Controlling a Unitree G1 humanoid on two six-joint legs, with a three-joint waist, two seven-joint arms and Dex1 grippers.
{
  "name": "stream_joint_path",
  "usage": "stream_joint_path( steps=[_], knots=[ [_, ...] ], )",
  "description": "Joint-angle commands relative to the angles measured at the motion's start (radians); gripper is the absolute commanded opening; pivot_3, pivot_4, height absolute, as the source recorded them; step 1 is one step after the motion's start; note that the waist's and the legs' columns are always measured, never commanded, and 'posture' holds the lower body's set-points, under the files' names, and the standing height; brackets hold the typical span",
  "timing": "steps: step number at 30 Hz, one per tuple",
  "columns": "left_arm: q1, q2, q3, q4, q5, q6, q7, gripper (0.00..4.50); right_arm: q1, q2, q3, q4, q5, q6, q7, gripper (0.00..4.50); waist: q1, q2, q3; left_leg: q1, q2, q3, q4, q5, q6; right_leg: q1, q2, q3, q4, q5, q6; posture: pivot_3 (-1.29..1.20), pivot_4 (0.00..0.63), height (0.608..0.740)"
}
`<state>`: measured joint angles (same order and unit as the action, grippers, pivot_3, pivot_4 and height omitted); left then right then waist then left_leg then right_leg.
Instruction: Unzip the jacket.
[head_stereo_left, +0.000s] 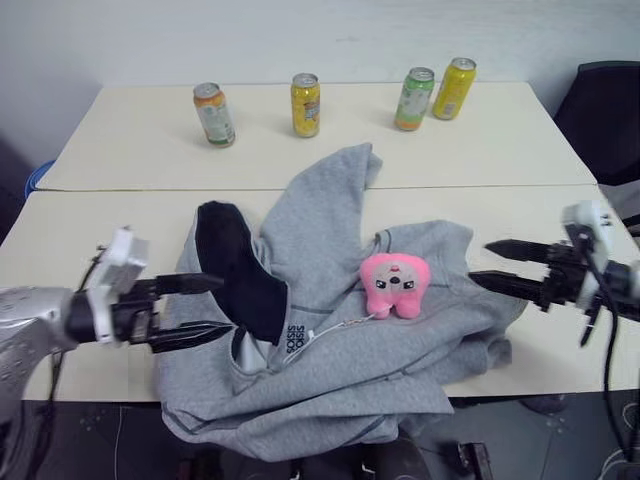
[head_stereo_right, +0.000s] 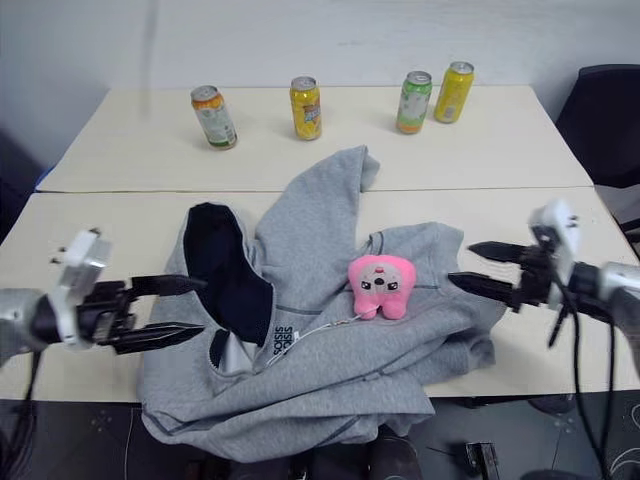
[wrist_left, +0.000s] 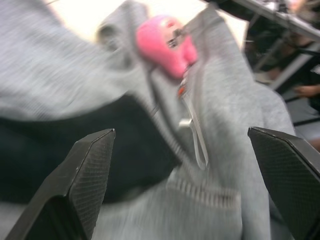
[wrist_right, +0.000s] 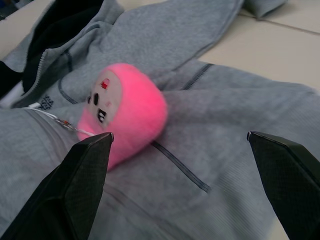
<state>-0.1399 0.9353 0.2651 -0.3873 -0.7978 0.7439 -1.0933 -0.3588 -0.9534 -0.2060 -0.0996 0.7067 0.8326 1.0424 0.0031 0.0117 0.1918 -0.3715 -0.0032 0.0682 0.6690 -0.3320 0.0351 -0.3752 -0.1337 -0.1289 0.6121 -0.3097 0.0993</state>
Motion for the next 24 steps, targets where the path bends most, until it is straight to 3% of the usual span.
stream_joint_path(
  steps=[1, 5, 8, 11, 15, 20, 24],
  knots=[
    [-0.061, -0.033, -0.158, 0.008, 0.131, -0.111, -0.015, 4.48, -0.076, 0.041, 0.071, -0.015, 0.028, 0.134, -0.056, 4.5, 0.001, 0.0, 0.0, 0.0, 0.0, 0.0, 0.0, 0.0, 0.0, 0.0, 0.001, 0.0, 0.0, 0.0, 0.0, 0.0, 0.15, 0.74],
    [-0.116, -0.085, -0.3, 0.102, 0.318, -0.279, -0.003, 4.48, -0.105, 0.055, 0.152, 0.015, -0.05, 0.121, -0.074, 4.5, 0.008, 0.0, 0.0, -0.001, -0.001, 0.001, 0.0, 0.001, 0.0, -0.001, 0.003, 0.0, 0.0, 0.0, 0.0, 0.0, 0.15, 0.74],
    [-0.137, -0.162, -0.325, 0.162, 0.369, -0.343, 0.046, 4.48, -0.105, 0.077, 0.167, 0.088, -0.184, -0.074, -0.118, 4.5, 0.014, 0.0, 0.0, -0.001, -0.001, 0.002, 0.0, 0.001, 0.001, -0.001, 0.004, 0.0, 0.0, 0.0, 0.001, 0.0, 0.15, 0.74],
    [-0.129, -0.207, -0.327, 0.198, 0.417, -0.385, 0.088, 4.48, -0.113, 0.095, 0.121, 0.141, -0.216, -0.198, -0.119, 4.5, 0.018, -0.001, 0.0, -0.001, -0.002, 0.003, 0.002, 0.002, 0.002, -0.001, 0.003, 0.0, 0.0, 0.001, 0.002, 0.0, 0.15, 0.74],
    [-0.104, -0.277, -0.265, 0.197, 0.391, -0.377, 0.167, 4.48, -0.168, 0.081, 0.081, 0.251, -0.24, -0.224, -0.137, 4.5, 0.02, -0.001, 0.0, -0.001, -0.002, 0.003, 0.004, 0.002, 0.002, -0.001, 0.003, 0.0, 0.001, 0.001, 0.003, 0.0, 0.15, 0.74],
    [-0.062, -0.275, -0.243, 0.205, 0.414, -0.357, 0.202, 4.48, -0.298, 0.11, 0.142, 0.488, -0.382, -0.276, -0.209, 4.5, 0.015, -0.001, 0.0, -0.001, -0.001, 0.002, 0.005, 0.002, 0.002, -0.001, 0.002, 0.0, 0.002, 0.001, 0.003, 0.0, 0.15, 0.74],
    [-0.069, -0.262, -0.26, 0.214, 0.432, -0.336, 0.204, 4.48, -0.4, 0.184, 0.201, 0.632, -0.407, -0.238, -0.141, 4.5, 0.002, -0.001, 0.0, -0.001, 0.0, 0.002, 0.005, 0.002, 0.002, -0.001, 0.002, 0.0, 0.003, 0.001, 0.003, 0.0, 0.15, 0.74]
  ],
)
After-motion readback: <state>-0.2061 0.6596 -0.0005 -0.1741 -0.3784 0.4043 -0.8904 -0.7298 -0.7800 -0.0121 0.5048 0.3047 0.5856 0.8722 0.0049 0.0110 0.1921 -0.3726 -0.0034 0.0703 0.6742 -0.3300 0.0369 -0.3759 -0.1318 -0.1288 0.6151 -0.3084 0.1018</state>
